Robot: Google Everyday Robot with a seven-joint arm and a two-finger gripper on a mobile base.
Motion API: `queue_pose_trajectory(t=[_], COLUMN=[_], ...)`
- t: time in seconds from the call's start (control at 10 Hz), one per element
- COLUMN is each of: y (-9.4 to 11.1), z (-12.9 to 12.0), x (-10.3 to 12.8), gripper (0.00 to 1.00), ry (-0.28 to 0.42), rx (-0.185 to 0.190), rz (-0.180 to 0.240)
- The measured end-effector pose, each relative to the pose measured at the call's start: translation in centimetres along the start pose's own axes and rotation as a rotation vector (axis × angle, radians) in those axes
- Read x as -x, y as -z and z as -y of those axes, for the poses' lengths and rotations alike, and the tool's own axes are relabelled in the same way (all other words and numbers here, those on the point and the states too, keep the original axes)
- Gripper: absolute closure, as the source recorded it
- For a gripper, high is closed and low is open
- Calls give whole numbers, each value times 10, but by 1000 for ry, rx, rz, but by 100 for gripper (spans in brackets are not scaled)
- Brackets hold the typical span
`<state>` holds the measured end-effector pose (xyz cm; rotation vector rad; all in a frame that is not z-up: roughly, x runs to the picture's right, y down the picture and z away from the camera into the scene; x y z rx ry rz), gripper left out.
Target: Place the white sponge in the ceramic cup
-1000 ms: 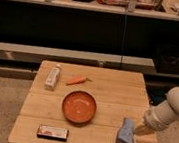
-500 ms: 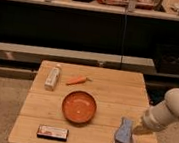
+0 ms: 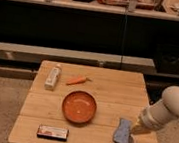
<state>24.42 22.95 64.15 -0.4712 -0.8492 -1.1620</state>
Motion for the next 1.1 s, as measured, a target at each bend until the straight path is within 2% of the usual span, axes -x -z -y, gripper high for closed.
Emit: queue_pose_trajectory(t=[0.3, 0.4, 0.6, 0.9, 1.1], y=[-2, -2, 2, 11, 15], z=[5, 7, 9, 12, 13], x=[7, 12, 22, 34, 39], gripper=[52, 40, 22, 20, 20], ry=[91, 134, 206, 292, 318], rx=[8, 12, 9, 10, 8], rz=[118, 162, 198, 208, 200])
